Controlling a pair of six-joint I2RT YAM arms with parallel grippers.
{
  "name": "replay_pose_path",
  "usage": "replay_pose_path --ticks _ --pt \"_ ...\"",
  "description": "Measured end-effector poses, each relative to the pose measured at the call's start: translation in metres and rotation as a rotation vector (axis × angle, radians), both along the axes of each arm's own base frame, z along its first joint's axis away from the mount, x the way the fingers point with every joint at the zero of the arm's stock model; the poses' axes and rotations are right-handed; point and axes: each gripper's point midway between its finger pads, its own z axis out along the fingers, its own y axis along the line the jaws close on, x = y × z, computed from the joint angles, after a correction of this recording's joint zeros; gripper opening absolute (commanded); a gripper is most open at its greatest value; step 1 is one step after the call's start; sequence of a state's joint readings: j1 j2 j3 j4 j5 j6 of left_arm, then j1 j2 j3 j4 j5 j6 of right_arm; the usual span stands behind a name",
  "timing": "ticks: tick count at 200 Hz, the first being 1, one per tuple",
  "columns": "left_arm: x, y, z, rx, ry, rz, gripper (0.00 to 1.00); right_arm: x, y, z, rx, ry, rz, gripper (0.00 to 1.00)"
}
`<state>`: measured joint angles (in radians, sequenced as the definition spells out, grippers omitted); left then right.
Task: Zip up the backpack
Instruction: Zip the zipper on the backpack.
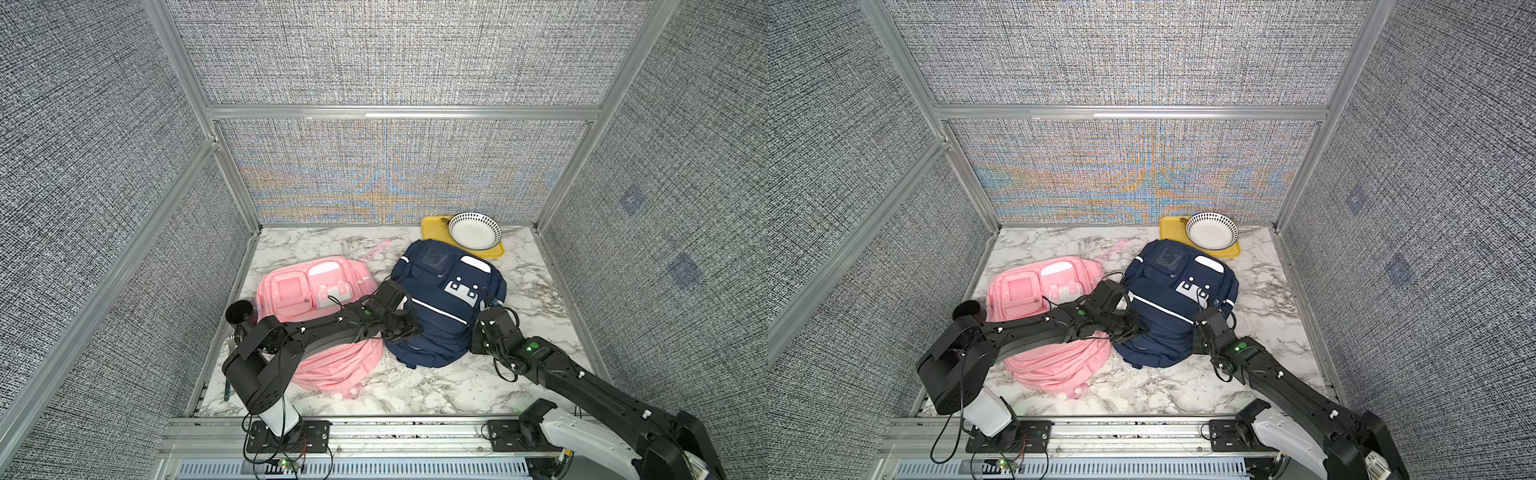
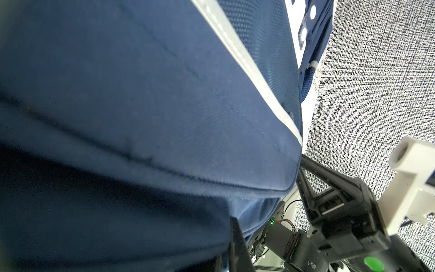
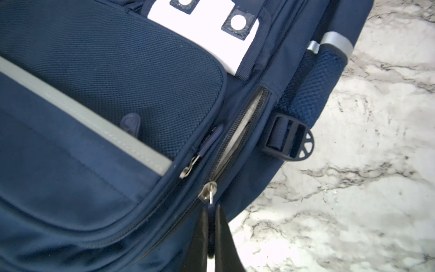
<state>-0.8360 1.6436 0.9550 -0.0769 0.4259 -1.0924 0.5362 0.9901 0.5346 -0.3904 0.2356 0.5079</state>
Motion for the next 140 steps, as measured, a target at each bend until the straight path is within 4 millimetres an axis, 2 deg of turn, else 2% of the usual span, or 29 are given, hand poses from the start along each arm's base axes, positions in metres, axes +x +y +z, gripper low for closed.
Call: replay_pose_path --ticks 60,140 --pt "0.0 -0.001 0.001 -0.005 0.003 0.001 0.0 0.017 -0.013 0.003 0.0 0.029 0.008 0.0" --pt "0.0 -0.003 0.003 -0.023 0.004 -0.006 0.0 0.025 -0.023 0.005 0.025 0.052 -0.007 0.0"
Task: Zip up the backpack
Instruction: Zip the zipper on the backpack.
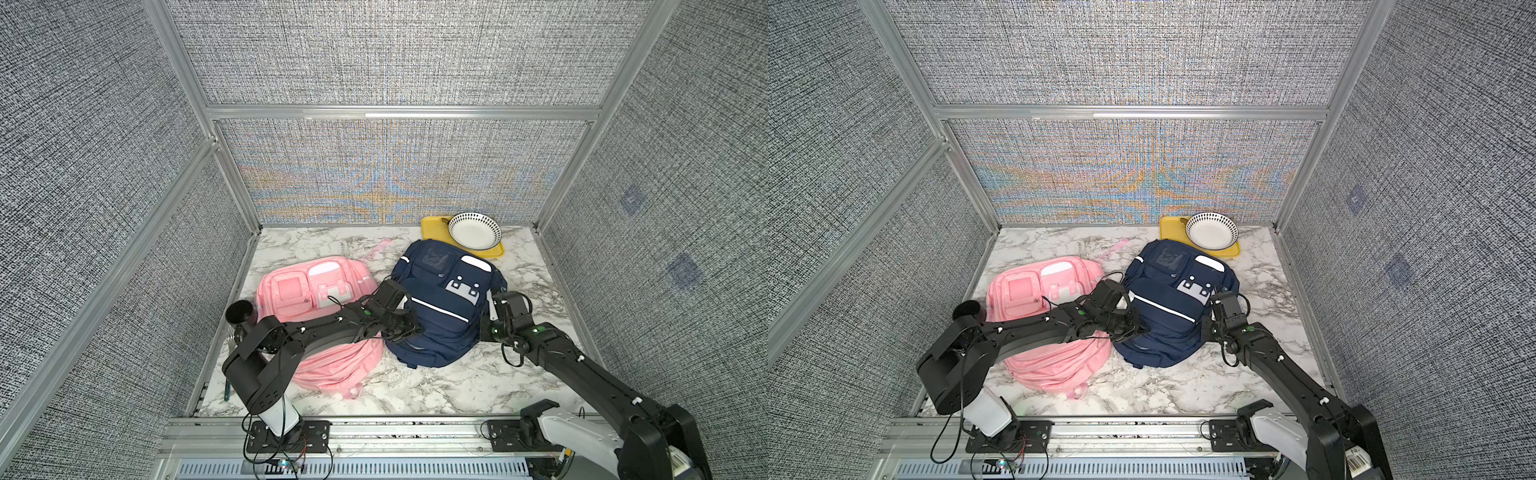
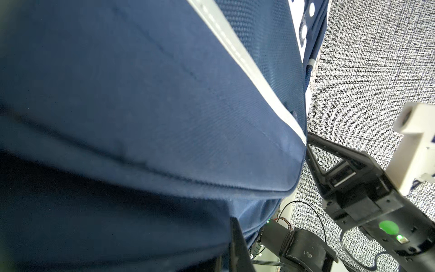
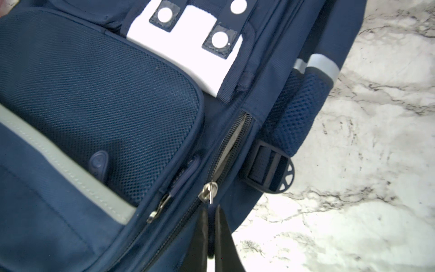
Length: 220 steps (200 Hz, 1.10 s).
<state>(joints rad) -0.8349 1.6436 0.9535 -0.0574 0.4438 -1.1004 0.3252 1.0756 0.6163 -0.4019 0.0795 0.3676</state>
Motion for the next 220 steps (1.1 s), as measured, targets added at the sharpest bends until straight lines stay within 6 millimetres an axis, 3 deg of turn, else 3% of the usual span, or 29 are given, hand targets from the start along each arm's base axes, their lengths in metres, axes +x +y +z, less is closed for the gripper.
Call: replay_pose_path --ticks 70,133,220 --pt "0.001 0.001 0.004 -0.019 0.0 0.006 0.0 0.009 -0.011 -0.004 0.01 0.04 -0.024 0.0" --pt "0.003 0.0 0.017 -0.055 -0.026 0.002 0.0 0.031 -0.026 0.009 -0.03 0.06 -0.044 0.0" --pt "0.007 -0.008 0.018 -0.089 -0.035 -0.022 0.0 0.047 -0.042 -0.008 -0.102 0.135 -0.003 0.0"
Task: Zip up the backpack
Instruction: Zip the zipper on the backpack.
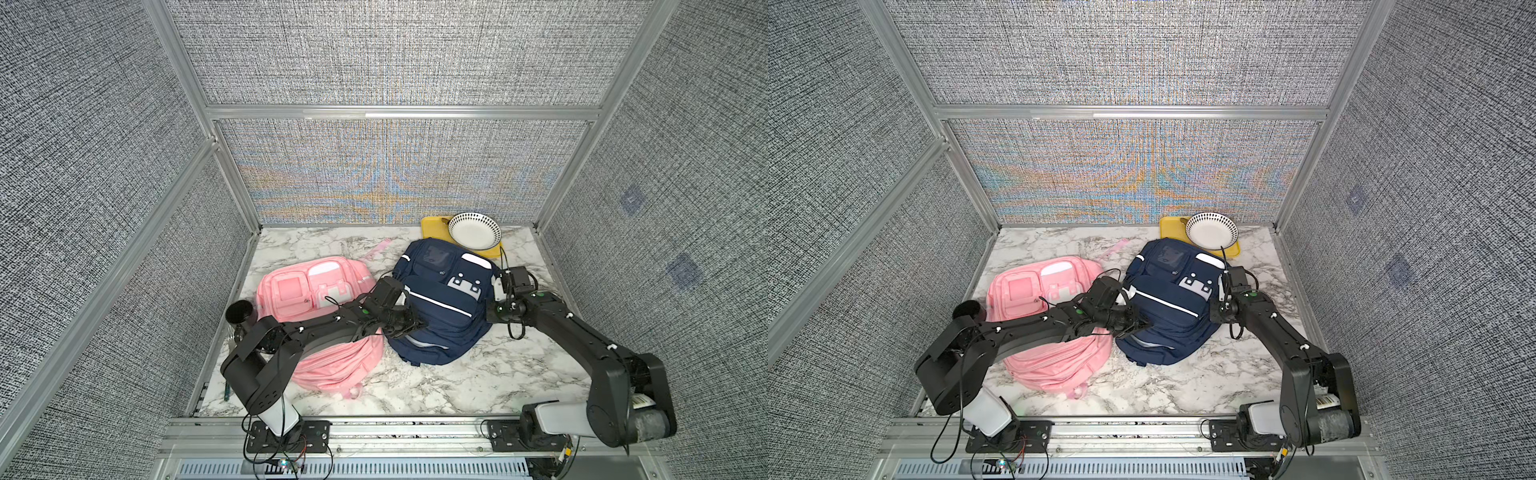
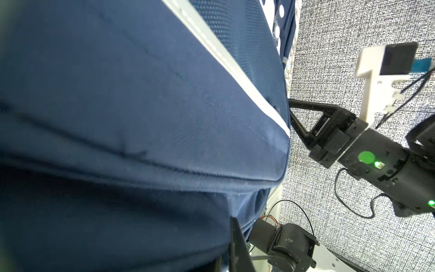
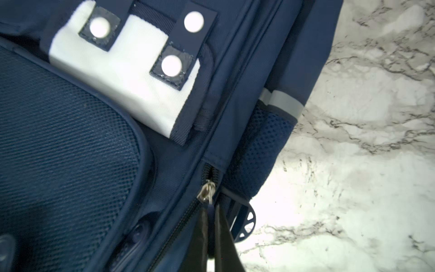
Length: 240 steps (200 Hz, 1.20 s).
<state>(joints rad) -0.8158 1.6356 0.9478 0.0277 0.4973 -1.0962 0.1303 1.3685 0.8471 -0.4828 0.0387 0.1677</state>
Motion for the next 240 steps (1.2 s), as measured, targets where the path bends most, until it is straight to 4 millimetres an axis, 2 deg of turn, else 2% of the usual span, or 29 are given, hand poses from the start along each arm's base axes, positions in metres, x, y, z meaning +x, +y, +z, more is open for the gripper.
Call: replay_pose_path --ticks 59,95,145,202,209,221,231,240 --pt "0.002 -0.003 0.005 -0.013 -0.021 -0.009 0.0 0.007 -0.009 -0.007 0.013 0.017 0.017 0.0" --pt "-0.002 -0.009 -0.006 0.003 0.001 -0.024 0.0 0.009 -0.011 -0.009 0.005 0.015 0.011 0.0" --pt "-0.013 -0.031 -0.03 -0.018 0.056 -0.038 0.0 0.016 -0.027 -0.019 -0.02 0.03 -0.041 0.0" --pt "-0.032 -0.075 -0.029 -0.048 0.055 -0.095 0.0 0.023 -0.053 -0.019 -0.083 0.011 -0.116 0.0" --pt "-0.034 -0.078 -0.029 -0.049 0.057 -0.1 0.05 0.023 -0.055 -0.018 -0.091 0.008 -0.121 0.0" --pt "-0.037 -0.081 -0.03 -0.051 0.059 -0.106 0.2 0.022 -0.057 -0.015 -0.1 -0.002 -0.127 0.0" --pt "-0.039 -0.082 -0.03 -0.05 0.06 -0.116 0.39 0.023 -0.058 -0.009 -0.103 -0.02 -0.131 0.17" --pt "-0.045 -0.079 -0.03 -0.041 0.072 -0.132 0.47 0.027 -0.061 -0.002 -0.108 -0.052 -0.147 0.25"
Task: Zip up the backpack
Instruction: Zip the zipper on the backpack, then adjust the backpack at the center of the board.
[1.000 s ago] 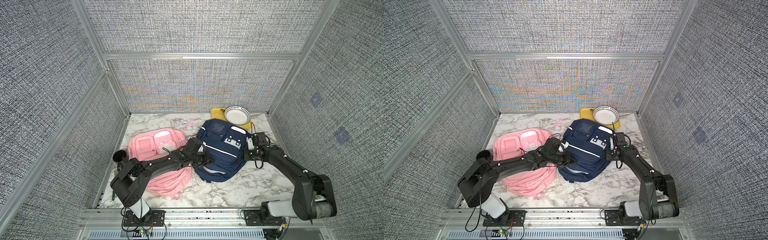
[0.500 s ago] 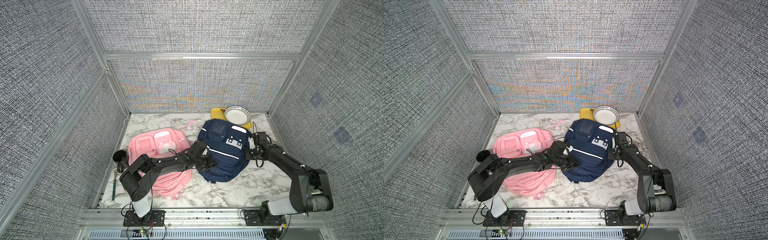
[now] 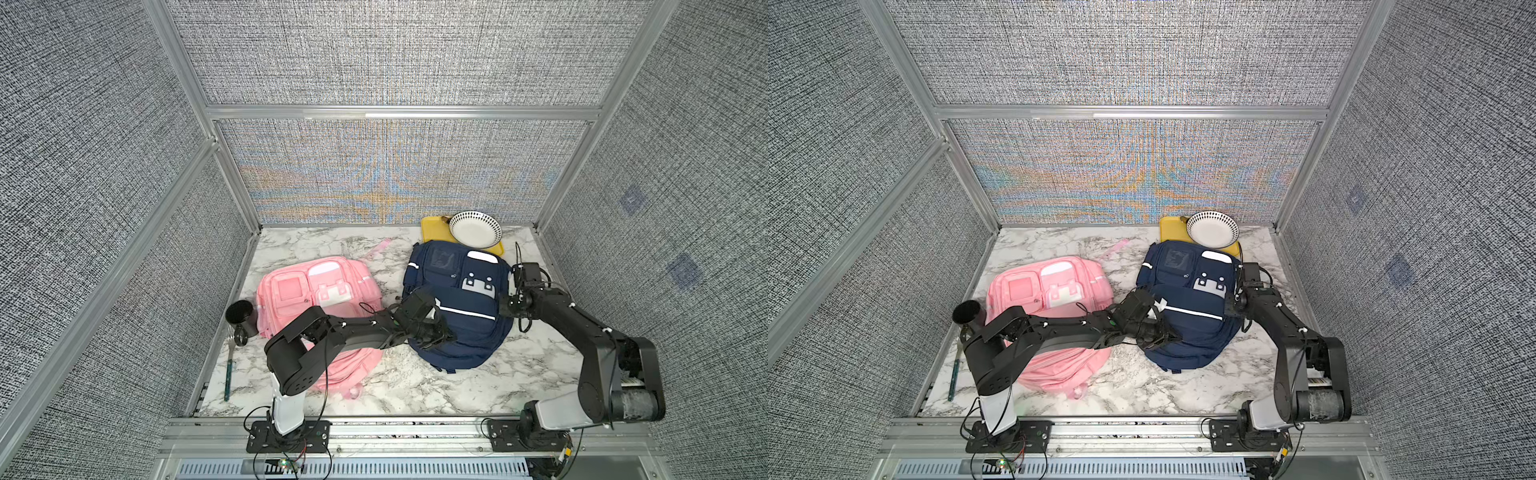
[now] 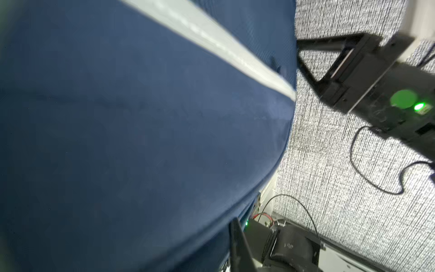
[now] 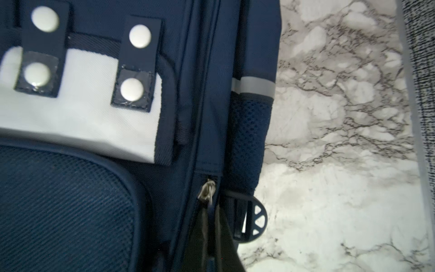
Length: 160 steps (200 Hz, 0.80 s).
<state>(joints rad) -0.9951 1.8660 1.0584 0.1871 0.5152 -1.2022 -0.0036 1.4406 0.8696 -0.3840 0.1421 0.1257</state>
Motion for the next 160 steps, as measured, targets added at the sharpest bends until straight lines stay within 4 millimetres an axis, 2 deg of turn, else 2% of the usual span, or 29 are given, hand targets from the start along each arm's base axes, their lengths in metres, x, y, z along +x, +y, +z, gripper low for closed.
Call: replay_pose_path --ticks 13,25,43,50,63,88,102,124,145,160 --pt "-0.006 0.006 0.004 0.025 -0.002 -0.017 0.52 0.004 -0.004 0.016 -0.004 -0.06 -0.021 0.28" --pt "-0.006 0.012 0.016 0.05 -0.035 -0.025 0.56 0.008 -0.005 0.034 0.011 -0.126 -0.042 0.4" --pt "0.002 0.021 0.041 0.083 -0.127 -0.02 0.57 0.007 0.006 0.057 0.067 -0.197 -0.026 0.59" --pt "0.007 0.025 0.049 0.097 -0.162 -0.017 0.57 0.005 0.008 0.063 0.081 -0.218 -0.031 0.63" --pt "0.016 0.035 0.059 0.138 -0.219 -0.014 0.57 0.001 0.012 0.067 0.11 -0.232 -0.029 0.64" --pt "0.045 0.068 0.056 0.26 -0.272 0.017 0.57 -0.007 0.025 0.063 0.165 -0.224 -0.028 0.65" --pt "0.072 0.093 0.056 0.332 -0.297 0.057 0.56 -0.012 0.052 0.061 0.216 -0.221 0.035 0.67" --pt "0.124 0.124 0.068 0.409 -0.355 0.126 0.56 -0.025 0.11 0.055 0.277 -0.215 0.173 0.68" --pt "0.169 0.136 0.078 0.447 -0.415 0.155 0.55 -0.036 0.158 0.048 0.329 -0.219 0.277 0.68" --pt "0.198 0.135 0.077 0.456 -0.444 0.154 0.53 -0.041 0.179 0.034 0.353 -0.204 0.303 0.68"
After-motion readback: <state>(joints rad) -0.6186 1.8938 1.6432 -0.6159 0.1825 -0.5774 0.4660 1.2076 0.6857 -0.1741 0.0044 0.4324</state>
